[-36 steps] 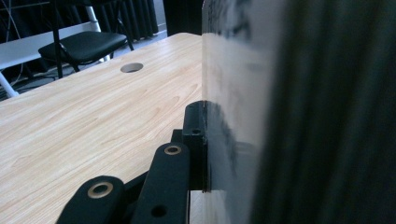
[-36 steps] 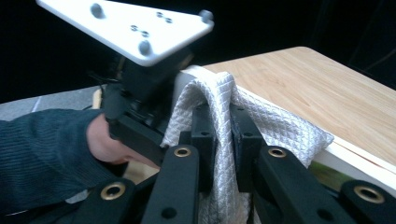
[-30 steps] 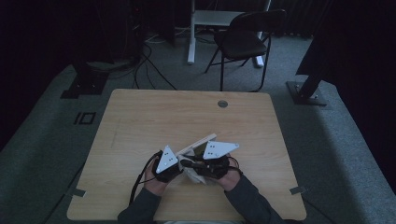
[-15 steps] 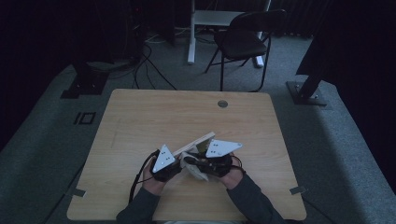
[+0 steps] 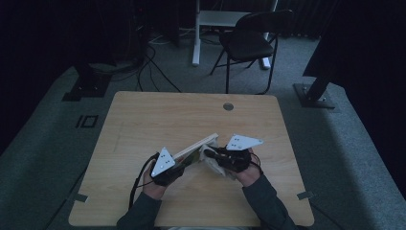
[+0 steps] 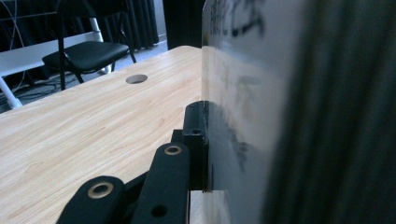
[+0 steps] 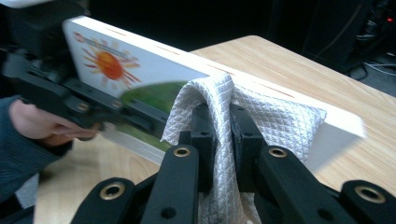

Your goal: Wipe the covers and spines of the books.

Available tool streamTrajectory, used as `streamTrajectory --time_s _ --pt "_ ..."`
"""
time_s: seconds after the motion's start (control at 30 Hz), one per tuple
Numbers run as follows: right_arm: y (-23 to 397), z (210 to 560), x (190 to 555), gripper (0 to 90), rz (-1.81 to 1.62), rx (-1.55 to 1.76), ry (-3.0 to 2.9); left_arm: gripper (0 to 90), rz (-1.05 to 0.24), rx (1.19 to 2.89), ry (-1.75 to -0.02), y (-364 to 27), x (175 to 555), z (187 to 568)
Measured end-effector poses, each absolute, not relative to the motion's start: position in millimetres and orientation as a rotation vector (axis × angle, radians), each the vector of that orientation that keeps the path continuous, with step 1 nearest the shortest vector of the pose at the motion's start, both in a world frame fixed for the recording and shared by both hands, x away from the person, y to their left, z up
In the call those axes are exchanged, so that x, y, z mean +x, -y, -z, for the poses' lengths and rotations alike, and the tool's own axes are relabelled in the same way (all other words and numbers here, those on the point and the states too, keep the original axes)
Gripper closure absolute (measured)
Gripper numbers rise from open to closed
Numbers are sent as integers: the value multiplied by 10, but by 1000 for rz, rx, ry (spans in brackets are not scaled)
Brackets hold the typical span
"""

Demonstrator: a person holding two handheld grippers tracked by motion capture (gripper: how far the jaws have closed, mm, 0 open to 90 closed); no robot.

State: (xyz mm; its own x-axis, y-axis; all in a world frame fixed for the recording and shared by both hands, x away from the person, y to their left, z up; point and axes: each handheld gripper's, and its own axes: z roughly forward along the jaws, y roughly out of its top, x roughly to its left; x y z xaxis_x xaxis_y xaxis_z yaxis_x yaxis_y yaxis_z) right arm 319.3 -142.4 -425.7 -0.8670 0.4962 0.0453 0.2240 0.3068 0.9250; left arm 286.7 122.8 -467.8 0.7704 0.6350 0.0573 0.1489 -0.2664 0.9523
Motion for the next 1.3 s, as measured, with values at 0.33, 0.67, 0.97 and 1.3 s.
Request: streamTrajectory --time_s 0.33,0.67,0.97,1.3 --pt "1513 4365 3312 823 -1534 726 -2345 782 -503 1769 -601 -1305 2846 4581" --pt "1489 4540 3412 821 -1472 763 -2421 782 -487 1738 -618 -1357 2849 4554" --pt "1480 4613 3451 820 -1454 786 -2456 781 -484 1718 -624 -1373 2845 4534" --pt "1332 4565 3356 820 -1505 716 -2476 781 -485 1725 -626 -1341 2850 4554"
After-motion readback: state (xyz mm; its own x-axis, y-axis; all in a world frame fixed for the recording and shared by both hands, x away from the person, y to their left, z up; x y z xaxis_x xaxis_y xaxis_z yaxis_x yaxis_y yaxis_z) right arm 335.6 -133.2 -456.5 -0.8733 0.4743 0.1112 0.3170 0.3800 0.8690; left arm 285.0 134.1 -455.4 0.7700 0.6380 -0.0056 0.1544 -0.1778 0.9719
